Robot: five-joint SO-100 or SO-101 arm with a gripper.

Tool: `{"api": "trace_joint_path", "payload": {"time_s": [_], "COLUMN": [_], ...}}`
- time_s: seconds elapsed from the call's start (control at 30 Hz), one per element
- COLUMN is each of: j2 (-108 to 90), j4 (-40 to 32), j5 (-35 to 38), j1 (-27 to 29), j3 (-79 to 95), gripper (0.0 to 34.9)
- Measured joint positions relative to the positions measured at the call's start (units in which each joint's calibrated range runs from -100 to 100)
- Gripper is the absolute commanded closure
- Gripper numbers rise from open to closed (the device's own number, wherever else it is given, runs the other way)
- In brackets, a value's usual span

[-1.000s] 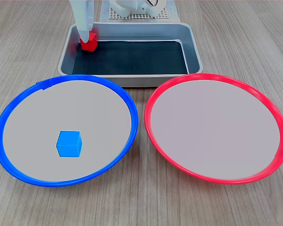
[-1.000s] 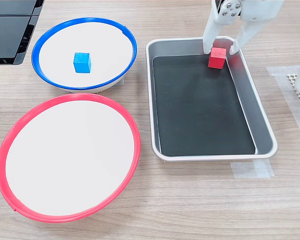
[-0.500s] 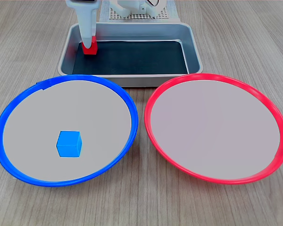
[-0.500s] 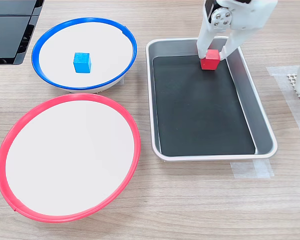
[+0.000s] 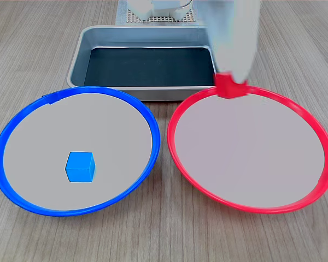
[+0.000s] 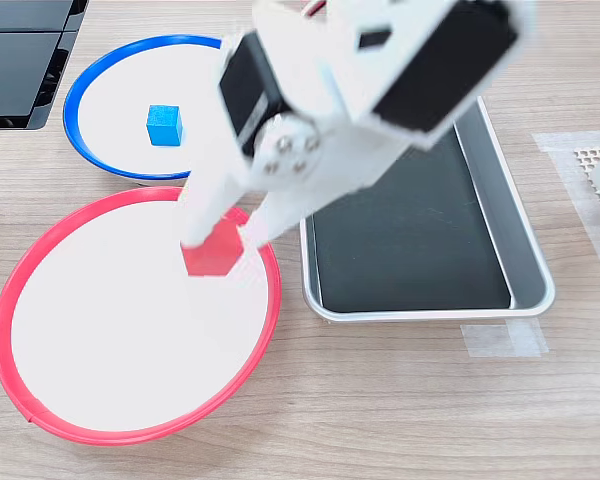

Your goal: Move two blocks from tray to matching dishes

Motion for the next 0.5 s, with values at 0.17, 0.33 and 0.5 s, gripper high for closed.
{"api": "trace_joint_path", "payload": {"time_s": [0.17,0.33,0.5], "j2": [8.3,7.7,-4.1], "j4": [-8.2,-14.4,-19.2], "j5": [0.4,1.2,2.1], "j1": [-2.7,-3.5,-1.4], "j3": [-1.1,2.0,12.9], "gripper": [20.9,20.4,34.6]}}
